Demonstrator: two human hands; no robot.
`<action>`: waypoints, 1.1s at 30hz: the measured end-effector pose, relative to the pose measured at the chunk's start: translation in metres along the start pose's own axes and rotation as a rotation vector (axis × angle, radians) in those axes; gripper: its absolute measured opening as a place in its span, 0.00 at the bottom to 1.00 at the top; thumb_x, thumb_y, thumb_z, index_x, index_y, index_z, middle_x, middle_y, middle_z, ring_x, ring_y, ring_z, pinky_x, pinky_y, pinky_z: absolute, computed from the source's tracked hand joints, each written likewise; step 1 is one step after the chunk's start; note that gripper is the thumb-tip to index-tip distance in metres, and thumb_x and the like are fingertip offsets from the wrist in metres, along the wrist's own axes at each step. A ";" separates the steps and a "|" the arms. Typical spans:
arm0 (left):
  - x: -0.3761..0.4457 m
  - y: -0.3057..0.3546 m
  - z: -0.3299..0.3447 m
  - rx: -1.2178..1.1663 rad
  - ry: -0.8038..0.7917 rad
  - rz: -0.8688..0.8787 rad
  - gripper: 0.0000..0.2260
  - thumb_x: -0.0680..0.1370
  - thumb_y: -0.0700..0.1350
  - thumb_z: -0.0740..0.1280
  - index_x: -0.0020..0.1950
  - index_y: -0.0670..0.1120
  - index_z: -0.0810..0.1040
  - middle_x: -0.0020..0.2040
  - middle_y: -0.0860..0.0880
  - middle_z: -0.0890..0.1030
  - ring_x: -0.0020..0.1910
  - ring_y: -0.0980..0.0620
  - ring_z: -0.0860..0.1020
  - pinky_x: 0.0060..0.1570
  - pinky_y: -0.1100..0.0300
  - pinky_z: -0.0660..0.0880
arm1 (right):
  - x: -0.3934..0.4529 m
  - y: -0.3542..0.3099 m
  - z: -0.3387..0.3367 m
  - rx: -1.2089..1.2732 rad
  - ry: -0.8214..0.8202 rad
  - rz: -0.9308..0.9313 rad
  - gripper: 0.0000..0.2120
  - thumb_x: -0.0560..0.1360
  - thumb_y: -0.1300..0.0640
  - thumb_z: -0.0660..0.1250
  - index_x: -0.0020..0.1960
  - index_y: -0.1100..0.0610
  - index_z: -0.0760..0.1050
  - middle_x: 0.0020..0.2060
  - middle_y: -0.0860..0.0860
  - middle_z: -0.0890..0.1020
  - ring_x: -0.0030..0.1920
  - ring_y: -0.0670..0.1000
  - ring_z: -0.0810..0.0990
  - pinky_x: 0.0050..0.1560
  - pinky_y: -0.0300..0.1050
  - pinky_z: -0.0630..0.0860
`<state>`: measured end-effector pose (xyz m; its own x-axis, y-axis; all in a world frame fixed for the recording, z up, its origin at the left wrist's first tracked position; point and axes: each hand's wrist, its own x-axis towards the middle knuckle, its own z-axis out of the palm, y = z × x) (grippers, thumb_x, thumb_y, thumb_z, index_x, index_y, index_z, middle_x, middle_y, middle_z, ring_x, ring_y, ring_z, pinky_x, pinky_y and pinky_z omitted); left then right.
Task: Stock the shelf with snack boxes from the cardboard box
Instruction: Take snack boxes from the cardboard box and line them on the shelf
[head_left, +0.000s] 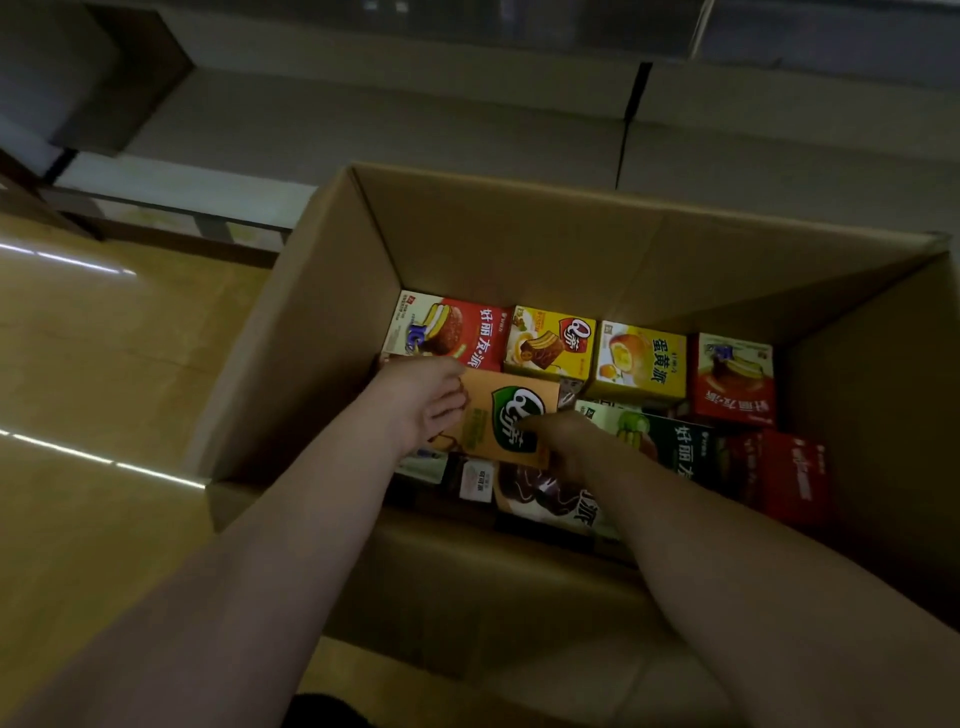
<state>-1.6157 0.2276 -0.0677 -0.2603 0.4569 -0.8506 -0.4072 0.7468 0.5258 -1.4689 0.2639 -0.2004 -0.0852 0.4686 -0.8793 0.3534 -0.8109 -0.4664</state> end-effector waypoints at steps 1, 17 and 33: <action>0.001 0.000 0.001 0.004 -0.007 0.008 0.17 0.79 0.40 0.66 0.67 0.41 0.70 0.64 0.42 0.76 0.59 0.48 0.76 0.56 0.55 0.75 | -0.007 -0.003 -0.001 0.005 -0.010 0.006 0.30 0.70 0.57 0.73 0.69 0.62 0.68 0.63 0.62 0.77 0.57 0.64 0.79 0.54 0.64 0.78; 0.006 -0.010 -0.003 -0.113 0.102 -0.012 0.07 0.81 0.39 0.59 0.58 0.42 0.71 0.52 0.44 0.78 0.55 0.48 0.78 0.50 0.54 0.77 | -0.034 -0.007 0.003 0.197 -0.164 0.133 0.26 0.67 0.56 0.78 0.62 0.59 0.74 0.57 0.57 0.81 0.56 0.57 0.79 0.29 0.41 0.74; -0.027 0.035 -0.026 0.869 -0.212 0.570 0.43 0.67 0.58 0.77 0.75 0.60 0.57 0.73 0.53 0.63 0.70 0.49 0.65 0.68 0.48 0.66 | -0.126 -0.086 -0.060 0.037 -0.133 0.006 0.16 0.73 0.48 0.70 0.56 0.56 0.74 0.45 0.57 0.81 0.45 0.56 0.80 0.42 0.48 0.77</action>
<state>-1.6460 0.2289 -0.0266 -0.0230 0.8609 -0.5082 0.5147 0.4460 0.7323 -1.4331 0.2960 -0.0437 -0.2071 0.4149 -0.8860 0.3203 -0.8270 -0.4621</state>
